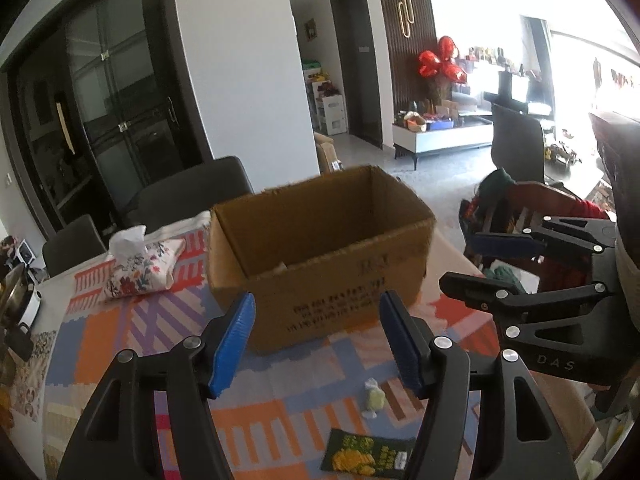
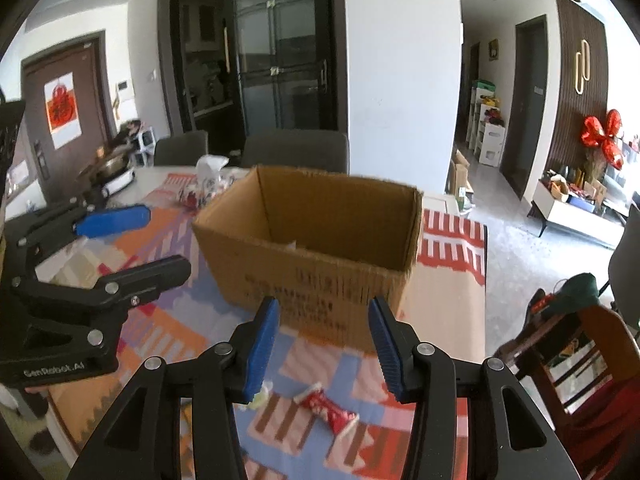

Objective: Organize snacks
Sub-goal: 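Move both open tools back to the remaining snacks, then close the left tool on the pale green candy while the right tool grasps the red packet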

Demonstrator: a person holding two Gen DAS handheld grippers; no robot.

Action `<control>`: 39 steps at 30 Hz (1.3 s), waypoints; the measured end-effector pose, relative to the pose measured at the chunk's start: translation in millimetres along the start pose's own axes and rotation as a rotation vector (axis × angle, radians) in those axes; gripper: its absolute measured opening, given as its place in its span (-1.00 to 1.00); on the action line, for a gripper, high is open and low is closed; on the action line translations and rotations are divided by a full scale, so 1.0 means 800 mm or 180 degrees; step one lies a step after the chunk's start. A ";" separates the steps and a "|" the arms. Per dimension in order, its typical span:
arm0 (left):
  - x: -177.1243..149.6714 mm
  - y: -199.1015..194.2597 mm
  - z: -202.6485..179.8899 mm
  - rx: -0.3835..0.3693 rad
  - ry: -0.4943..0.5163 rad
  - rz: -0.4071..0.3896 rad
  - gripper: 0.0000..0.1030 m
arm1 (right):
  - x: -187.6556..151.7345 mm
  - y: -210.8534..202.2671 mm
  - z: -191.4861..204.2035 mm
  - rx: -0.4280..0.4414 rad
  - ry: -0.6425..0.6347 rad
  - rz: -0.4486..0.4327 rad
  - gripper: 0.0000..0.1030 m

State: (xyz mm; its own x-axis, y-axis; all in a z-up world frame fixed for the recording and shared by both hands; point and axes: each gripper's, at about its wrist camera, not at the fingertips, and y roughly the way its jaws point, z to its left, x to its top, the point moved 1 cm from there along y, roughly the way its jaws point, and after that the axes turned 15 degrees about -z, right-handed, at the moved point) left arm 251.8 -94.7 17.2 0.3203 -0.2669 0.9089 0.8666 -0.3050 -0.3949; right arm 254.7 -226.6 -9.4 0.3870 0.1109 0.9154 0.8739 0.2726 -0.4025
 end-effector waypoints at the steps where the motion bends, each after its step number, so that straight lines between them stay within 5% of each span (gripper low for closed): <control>1: -0.005 0.000 -0.004 -0.0020 -0.0007 0.0025 0.24 | -0.005 -0.002 -0.001 0.0007 -0.0023 0.0026 -0.08; 25: -0.122 0.063 -0.038 -0.0405 -0.0227 0.0940 0.22 | -0.119 0.043 -0.002 0.0181 -0.0167 0.0875 -0.08; 39: -0.150 0.104 -0.045 -0.0481 -0.0321 0.1211 -0.02 | -0.146 0.087 0.005 0.0222 -0.0434 0.1123 -0.08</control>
State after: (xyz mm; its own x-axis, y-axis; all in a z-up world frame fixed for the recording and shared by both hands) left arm 271.4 -121.1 -129.9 0.6489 -0.2979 0.7001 0.6159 -0.3346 -0.7132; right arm 269.2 -217.2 -144.4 0.6137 0.3344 0.7152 0.6699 0.2588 -0.6958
